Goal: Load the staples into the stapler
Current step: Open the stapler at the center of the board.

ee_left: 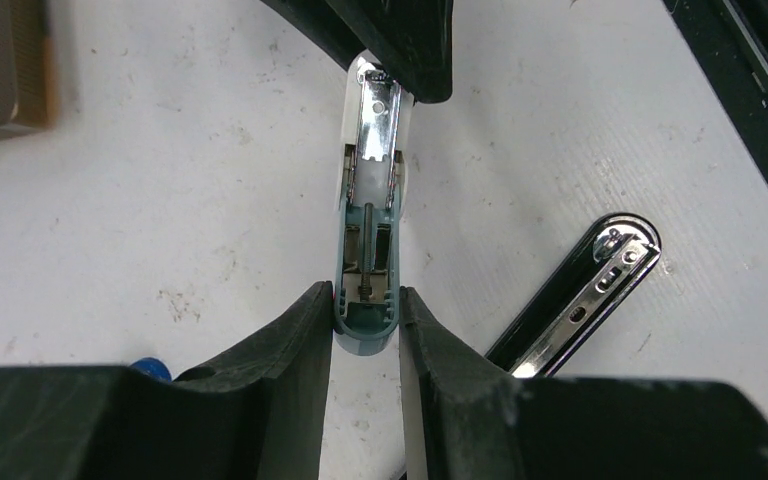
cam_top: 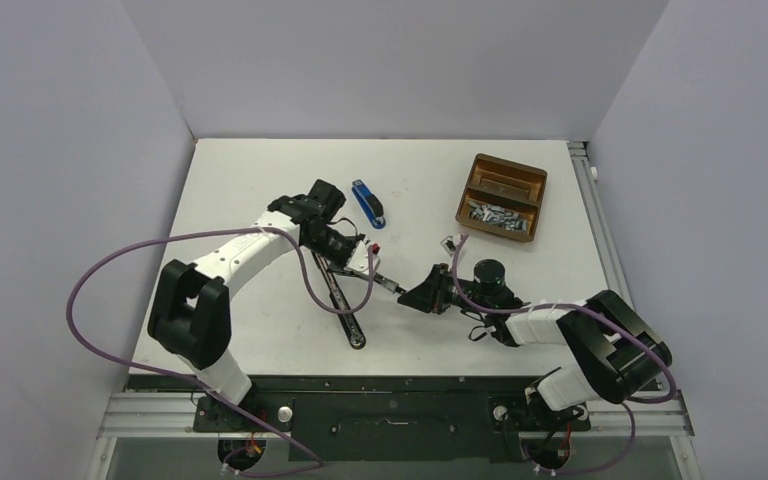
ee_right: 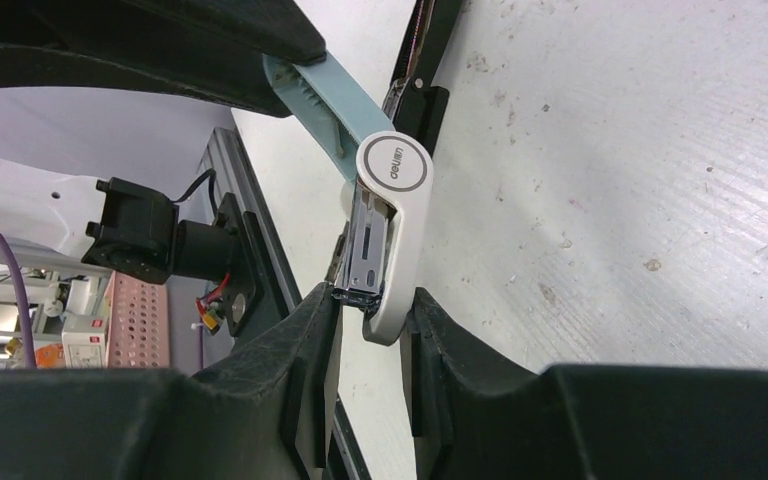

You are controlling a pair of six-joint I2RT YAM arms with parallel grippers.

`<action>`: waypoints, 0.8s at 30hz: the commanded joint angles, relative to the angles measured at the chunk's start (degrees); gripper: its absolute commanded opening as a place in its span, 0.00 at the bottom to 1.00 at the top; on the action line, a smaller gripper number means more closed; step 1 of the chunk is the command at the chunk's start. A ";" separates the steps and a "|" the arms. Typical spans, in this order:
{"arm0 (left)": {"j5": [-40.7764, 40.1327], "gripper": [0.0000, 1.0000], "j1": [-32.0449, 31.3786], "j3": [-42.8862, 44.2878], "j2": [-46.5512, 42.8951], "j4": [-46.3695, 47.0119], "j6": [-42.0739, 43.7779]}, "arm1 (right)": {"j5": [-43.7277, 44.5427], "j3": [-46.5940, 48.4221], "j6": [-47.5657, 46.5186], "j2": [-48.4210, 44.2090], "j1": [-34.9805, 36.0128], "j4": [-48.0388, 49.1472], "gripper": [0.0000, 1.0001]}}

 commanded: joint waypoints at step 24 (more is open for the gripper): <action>-6.85 0.54 1.31 3.98 5.21 -0.49 -0.25 | 10.18 6.98 -0.44 15.62 4.45 -0.98 0.08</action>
